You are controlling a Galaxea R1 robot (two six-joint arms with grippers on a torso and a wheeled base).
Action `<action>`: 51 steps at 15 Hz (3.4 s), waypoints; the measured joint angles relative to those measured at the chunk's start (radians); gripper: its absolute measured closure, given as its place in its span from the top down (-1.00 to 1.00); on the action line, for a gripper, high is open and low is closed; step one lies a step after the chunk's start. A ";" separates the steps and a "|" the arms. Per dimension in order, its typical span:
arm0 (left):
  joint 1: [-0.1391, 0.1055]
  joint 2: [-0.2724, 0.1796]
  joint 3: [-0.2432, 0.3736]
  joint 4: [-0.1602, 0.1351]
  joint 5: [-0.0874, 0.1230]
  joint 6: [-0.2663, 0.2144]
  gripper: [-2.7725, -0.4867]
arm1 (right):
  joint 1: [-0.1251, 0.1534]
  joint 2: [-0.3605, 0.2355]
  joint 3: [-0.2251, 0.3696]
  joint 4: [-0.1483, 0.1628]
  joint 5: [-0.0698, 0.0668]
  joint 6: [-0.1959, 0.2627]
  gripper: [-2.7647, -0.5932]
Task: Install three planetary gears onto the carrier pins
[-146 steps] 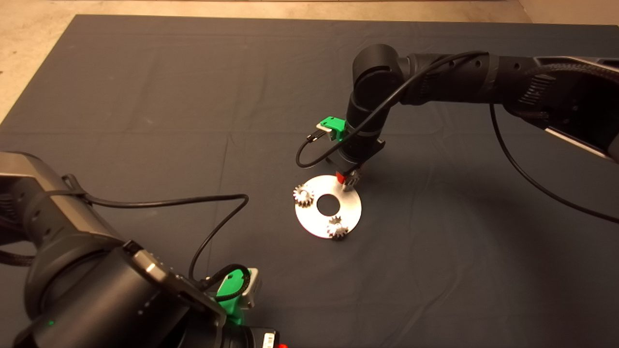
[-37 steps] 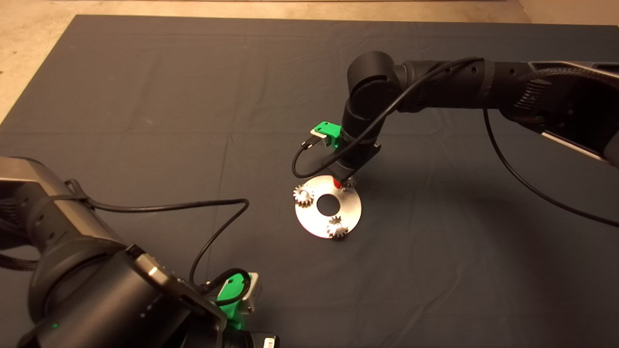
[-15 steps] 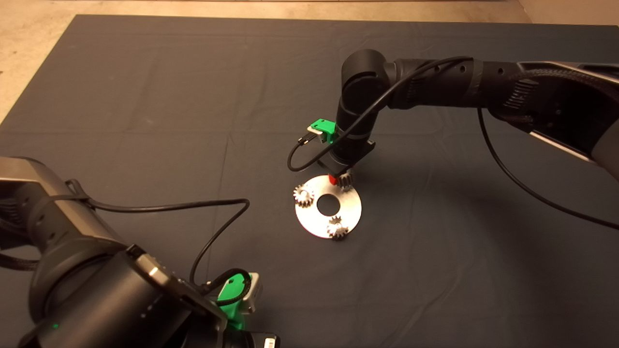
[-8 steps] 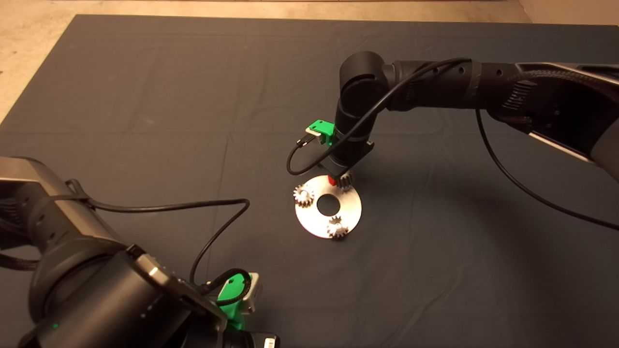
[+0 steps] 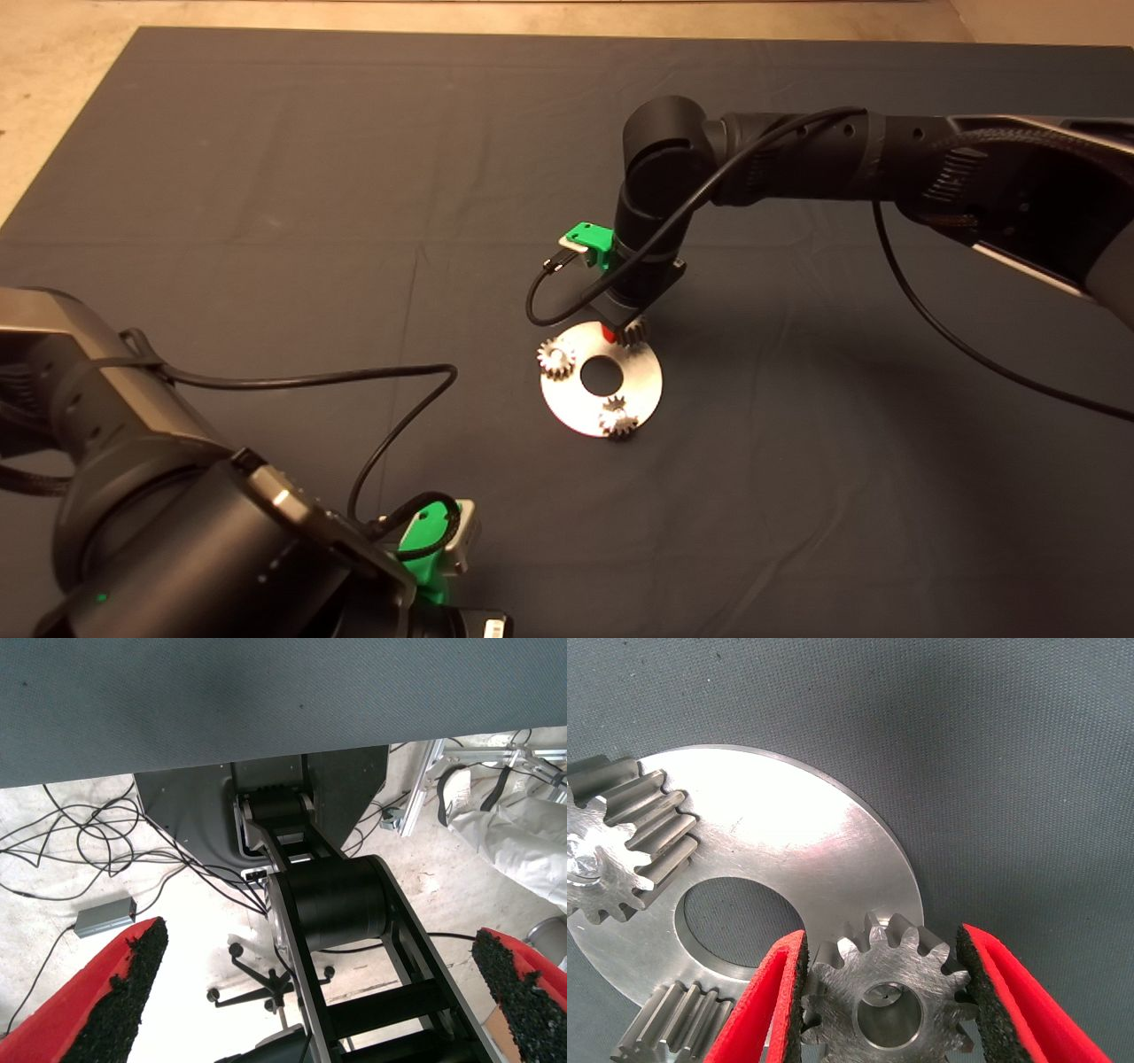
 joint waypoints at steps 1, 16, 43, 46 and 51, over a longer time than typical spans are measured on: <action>0.000 0.000 0.000 0.000 0.000 0.000 0.75 | 0.000 -0.001 0.001 0.000 0.002 0.000 -0.56; 0.000 0.000 0.000 0.002 0.000 0.000 0.75 | -0.006 -0.035 0.040 0.000 0.009 0.000 -0.57; 0.014 0.000 0.000 0.005 0.000 0.000 0.75 | -0.006 -0.095 0.146 0.000 0.009 0.004 -0.57; 0.014 0.000 0.000 0.005 0.000 0.000 0.75 | -0.006 -0.098 0.152 -0.007 0.009 0.004 -0.57; 0.014 0.000 0.000 0.004 0.000 0.000 0.75 | -0.010 -0.105 0.172 -0.045 0.009 0.004 -0.57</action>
